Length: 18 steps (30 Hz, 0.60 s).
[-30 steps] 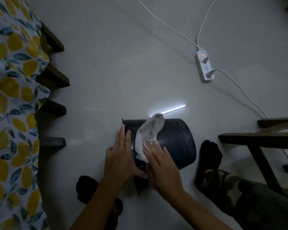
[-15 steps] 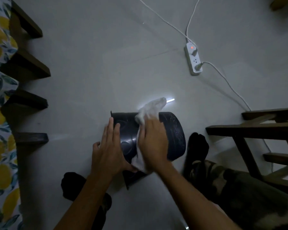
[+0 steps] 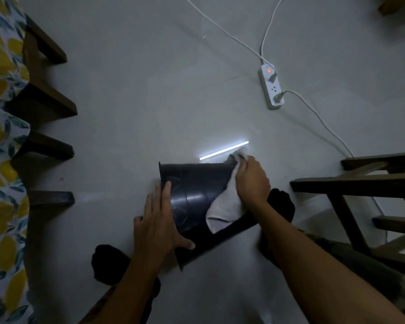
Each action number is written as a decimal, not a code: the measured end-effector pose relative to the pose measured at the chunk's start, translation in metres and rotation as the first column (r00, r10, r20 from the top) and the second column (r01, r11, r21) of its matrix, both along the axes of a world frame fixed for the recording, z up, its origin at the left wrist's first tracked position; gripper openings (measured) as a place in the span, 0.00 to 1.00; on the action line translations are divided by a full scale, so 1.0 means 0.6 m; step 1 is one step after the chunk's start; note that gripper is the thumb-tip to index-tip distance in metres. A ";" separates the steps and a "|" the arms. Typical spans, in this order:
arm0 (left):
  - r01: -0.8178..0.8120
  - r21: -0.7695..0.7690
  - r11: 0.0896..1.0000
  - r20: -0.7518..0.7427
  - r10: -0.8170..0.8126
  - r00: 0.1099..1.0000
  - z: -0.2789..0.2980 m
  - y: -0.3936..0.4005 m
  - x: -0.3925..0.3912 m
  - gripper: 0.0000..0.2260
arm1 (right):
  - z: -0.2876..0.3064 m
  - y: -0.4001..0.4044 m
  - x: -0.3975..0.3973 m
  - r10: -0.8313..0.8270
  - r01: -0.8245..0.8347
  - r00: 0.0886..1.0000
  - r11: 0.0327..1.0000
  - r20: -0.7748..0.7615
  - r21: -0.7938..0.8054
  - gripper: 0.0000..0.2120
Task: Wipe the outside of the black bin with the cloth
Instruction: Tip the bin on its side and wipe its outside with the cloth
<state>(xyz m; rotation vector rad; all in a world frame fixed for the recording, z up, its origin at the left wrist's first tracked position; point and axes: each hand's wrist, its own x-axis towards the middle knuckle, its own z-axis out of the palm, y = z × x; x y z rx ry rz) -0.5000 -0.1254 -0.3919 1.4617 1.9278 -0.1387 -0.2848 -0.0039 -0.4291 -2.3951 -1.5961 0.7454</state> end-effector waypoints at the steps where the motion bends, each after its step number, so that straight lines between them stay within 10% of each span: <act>1: -0.021 0.009 1.000 0.029 0.021 0.999 -0.002 -0.008 0.004 0.76 | 0.003 -0.019 0.014 -0.120 0.120 0.992 0.993 -0.034 0.002 0.15; 4: 0.000 0.077 0.997 0.113 -0.009 0.994 0.000 -0.032 0.017 0.75 | 0.008 -0.050 0.030 -0.424 0.419 0.892 0.906 -0.153 -0.069 0.19; 10: 0.168 0.361 0.917 -0.027 -0.170 0.985 0.011 -0.022 -0.009 0.70 | 0.031 -0.030 0.026 -0.427 0.453 0.846 0.891 -0.319 0.010 0.19; 18: 0.160 0.084 0.984 -0.011 -0.159 0.987 0.001 -0.086 0.012 0.61 | 0.014 -0.064 0.033 -0.479 0.461 0.792 0.876 -0.377 -0.144 0.19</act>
